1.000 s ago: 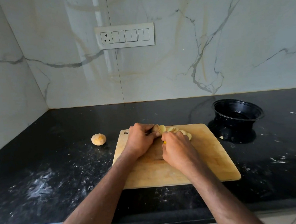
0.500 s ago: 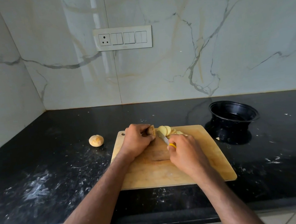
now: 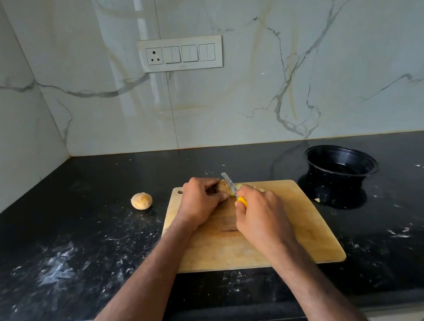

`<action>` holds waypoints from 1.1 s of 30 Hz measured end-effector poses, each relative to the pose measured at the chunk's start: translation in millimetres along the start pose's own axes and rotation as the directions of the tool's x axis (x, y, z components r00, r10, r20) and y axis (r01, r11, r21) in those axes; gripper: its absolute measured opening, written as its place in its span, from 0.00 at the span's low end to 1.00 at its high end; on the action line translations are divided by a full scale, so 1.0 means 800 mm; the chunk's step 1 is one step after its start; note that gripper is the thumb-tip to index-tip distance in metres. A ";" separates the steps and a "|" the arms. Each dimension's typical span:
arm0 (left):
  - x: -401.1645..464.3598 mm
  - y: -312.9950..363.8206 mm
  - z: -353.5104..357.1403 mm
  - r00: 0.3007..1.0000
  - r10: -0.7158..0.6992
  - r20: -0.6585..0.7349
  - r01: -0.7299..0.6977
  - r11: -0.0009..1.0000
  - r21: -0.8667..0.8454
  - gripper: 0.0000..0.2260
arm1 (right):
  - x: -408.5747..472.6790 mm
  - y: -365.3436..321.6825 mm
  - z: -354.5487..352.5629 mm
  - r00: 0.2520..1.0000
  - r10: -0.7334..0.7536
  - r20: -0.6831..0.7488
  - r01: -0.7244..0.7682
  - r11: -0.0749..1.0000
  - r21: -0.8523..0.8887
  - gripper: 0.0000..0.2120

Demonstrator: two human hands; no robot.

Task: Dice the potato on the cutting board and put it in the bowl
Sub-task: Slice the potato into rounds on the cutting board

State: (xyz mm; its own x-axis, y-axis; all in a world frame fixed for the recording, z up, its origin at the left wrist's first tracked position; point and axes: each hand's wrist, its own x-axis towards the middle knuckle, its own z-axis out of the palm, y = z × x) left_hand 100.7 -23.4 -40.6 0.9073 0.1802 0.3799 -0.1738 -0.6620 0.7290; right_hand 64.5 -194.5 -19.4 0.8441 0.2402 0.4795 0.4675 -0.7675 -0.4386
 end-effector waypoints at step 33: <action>0.000 0.014 0.007 0.999 -0.048 -0.001 0.048 0.998 0.041 0.17 | 0.013 -0.024 -0.005 0.998 0.025 0.056 -0.013 0.980 -0.200 0.08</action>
State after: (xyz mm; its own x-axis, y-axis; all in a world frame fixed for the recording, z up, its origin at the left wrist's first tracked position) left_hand 100.9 -34.6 -35.8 0.9142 0.2127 0.3449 -0.1141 -0.6816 0.7228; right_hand 63.5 -179.7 -3.3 0.8688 0.2539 0.4252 0.3943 -0.8741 -0.2838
